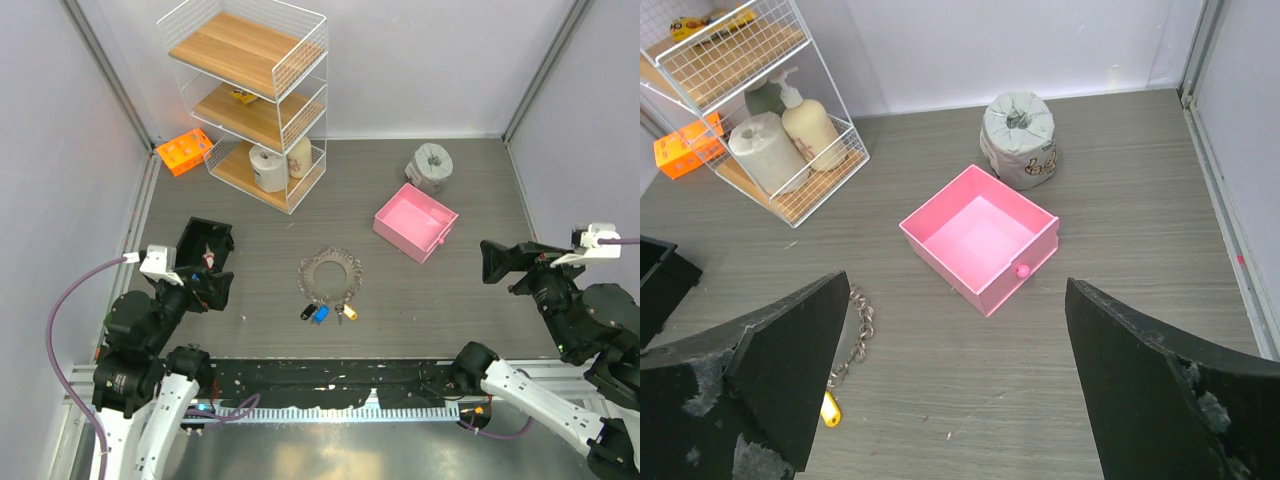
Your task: Remove the keys from the keyring
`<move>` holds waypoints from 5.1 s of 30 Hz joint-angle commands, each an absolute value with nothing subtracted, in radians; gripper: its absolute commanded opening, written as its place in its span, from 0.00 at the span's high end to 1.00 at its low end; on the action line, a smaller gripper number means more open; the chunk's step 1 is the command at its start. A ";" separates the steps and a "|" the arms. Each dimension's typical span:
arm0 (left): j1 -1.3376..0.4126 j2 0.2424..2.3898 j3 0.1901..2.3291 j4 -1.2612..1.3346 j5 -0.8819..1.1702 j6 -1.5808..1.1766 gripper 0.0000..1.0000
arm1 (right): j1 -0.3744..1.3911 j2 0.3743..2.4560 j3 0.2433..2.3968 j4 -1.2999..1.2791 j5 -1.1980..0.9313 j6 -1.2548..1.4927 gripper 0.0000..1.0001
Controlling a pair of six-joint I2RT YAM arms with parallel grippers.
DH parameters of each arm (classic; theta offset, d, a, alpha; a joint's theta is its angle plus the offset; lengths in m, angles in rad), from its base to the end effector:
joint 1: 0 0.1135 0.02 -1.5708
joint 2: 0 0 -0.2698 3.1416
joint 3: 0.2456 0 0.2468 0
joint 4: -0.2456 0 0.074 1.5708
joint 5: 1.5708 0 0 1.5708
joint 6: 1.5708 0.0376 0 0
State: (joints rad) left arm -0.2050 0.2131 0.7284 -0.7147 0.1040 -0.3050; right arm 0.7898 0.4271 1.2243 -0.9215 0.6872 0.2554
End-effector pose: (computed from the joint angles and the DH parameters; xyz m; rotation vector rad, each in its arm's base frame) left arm 0.0425 -0.0128 0.3187 -0.0133 1.7921 -0.4597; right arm 0.0177 -0.0161 0.4257 0.0648 1.6697 0.2081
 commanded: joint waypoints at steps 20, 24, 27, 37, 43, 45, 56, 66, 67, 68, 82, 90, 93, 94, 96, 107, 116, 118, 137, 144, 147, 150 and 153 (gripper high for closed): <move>-0.209 0.412 0.698 -0.621 0.273 -0.347 0.01 | 0.790 0.391 1.069 -0.865 0.588 0.370 0.05; -0.340 0.572 0.716 -0.600 0.169 -0.382 0.07 | 0.790 0.408 0.960 -0.793 0.470 0.443 0.04; -0.550 0.679 0.759 -0.575 -0.061 -0.408 0.06 | 0.790 0.454 0.905 -0.761 0.419 0.469 0.05; -0.683 1.191 0.805 -0.345 -0.227 -0.525 0.16 | 0.790 0.471 0.873 -0.724 0.397 0.482 0.05; -0.681 1.420 0.853 -0.270 -0.095 -0.638 0.20 | 0.790 0.394 0.879 -0.726 0.408 0.462 0.05; -0.683 1.451 0.832 -0.218 -0.057 -0.702 0.24 | 0.790 0.376 0.877 -0.732 0.416 0.459 0.05; -0.716 1.600 0.828 -0.138 -0.025 -0.828 0.40 | 0.790 0.341 0.884 -0.759 0.413 0.439 0.05; -0.724 1.603 0.816 -0.075 -0.106 -0.781 1.00 | 0.790 0.348 0.861 -0.764 0.370 0.469 0.05; -0.724 1.585 0.825 -0.080 -0.107 -0.760 1.00 | 0.790 0.350 0.856 -0.761 0.356 0.471 0.05; -0.724 1.568 0.828 -0.078 -0.101 -0.740 1.00 | 0.790 0.360 0.853 -0.759 0.330 0.471 0.05; -0.726 1.279 0.801 0.037 0.159 -0.485 1.00 | 0.790 0.627 0.689 -0.372 -0.079 0.377 0.06; -0.726 1.243 0.824 0.008 0.225 -0.451 1.00 | 0.790 0.770 0.513 0.124 -0.256 0.334 0.11; -0.726 1.239 0.831 0.003 0.230 -0.436 1.00 | 0.790 0.863 0.495 0.218 -0.276 0.313 0.11; -0.726 1.235 0.833 0.003 0.235 -0.433 1.00 | 0.790 0.885 0.495 0.242 -0.278 0.302 0.11; -0.726 1.232 0.833 -0.025 0.238 -0.423 1.00 | 0.790 0.940 0.505 0.274 -0.285 0.281 0.11; -0.726 1.213 0.839 -0.048 0.238 -0.402 1.00 | 0.801 1.207 0.656 0.207 -0.275 0.117 0.21; -0.726 1.227 0.880 -0.066 0.247 -0.391 1.00 | 0.839 1.276 0.660 0.261 -0.249 0.112 0.43; -0.726 1.230 0.899 -0.072 0.250 -0.391 1.00 | 0.848 1.282 0.657 0.259 -0.229 0.112 0.49; -0.726 0.888 0.939 -0.284 0.270 -0.417 0.42 | 0.876 0.984 0.707 0.124 0.055 0.083 0.95; -0.726 0.741 0.764 -0.180 0.311 -0.428 0.37 | 0.879 0.833 0.686 0.319 0.075 0.005 0.95; -0.735 0.741 0.726 -0.129 0.284 -0.405 0.36 | 0.879 0.824 0.695 0.428 0.051 -0.060 0.95; -0.770 0.739 0.719 -0.085 0.230 -0.339 0.36 | 0.879 0.831 0.715 0.491 0.031 -0.058 0.95; -0.816 0.726 0.697 -0.006 0.172 -0.241 0.38 | 0.881 0.848 0.771 0.482 0.018 -0.028 0.94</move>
